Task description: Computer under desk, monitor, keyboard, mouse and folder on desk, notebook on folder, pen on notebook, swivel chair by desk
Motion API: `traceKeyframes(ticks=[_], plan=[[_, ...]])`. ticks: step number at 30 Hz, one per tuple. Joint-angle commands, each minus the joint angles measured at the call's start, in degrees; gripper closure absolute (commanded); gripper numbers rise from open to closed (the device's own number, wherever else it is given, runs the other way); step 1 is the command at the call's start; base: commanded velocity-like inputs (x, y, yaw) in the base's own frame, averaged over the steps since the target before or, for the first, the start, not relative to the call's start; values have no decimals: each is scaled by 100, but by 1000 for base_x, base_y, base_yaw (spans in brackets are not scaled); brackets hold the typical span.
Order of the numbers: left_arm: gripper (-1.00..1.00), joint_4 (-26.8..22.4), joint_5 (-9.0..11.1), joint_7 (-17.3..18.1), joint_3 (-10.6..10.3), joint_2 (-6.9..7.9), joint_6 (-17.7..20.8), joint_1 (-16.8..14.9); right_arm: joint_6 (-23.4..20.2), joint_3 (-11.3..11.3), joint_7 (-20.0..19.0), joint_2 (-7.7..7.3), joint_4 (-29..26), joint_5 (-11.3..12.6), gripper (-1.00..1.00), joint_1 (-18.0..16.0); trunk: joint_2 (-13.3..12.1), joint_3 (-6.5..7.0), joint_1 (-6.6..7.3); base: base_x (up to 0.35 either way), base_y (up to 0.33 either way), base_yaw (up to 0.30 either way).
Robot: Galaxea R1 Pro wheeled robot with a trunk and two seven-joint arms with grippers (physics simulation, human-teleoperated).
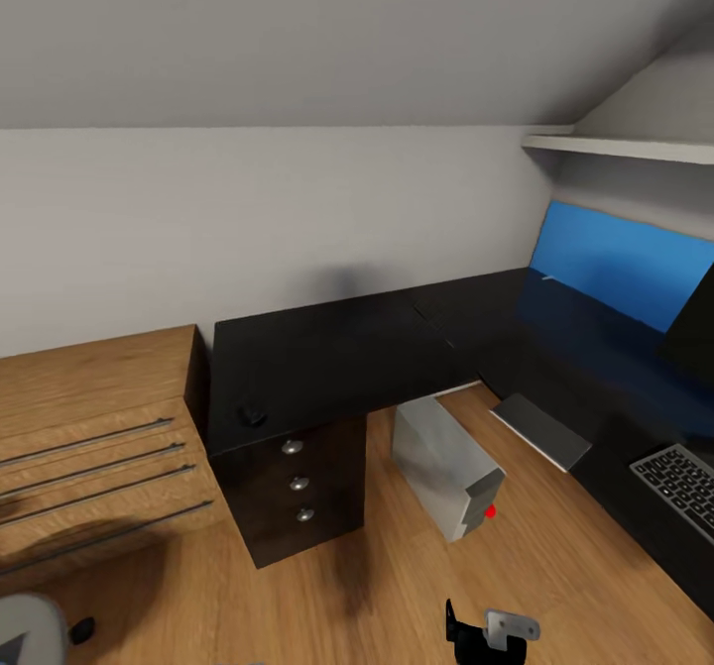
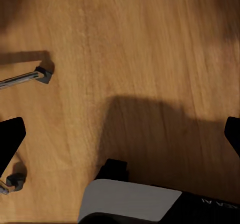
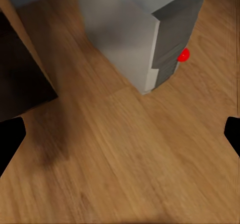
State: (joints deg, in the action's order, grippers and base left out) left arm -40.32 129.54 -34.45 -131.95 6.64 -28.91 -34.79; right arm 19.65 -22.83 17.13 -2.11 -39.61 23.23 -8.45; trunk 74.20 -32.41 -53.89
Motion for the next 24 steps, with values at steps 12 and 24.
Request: traceKeyframes(ticks=[12, 24], plan=[[-100, -15, 4, -9, -10, -286, -7, -10, 520, 502, 56, 267, 476, 324, -100, -993, 487, -222, -264, 0, 0, 0], [-100, 136, -73, 29, 677, -517, -47, -43, 551, 1169, 24, 436, 531, 2395, -100, -2079, 968, -437, -528, 0, 0, 0]])
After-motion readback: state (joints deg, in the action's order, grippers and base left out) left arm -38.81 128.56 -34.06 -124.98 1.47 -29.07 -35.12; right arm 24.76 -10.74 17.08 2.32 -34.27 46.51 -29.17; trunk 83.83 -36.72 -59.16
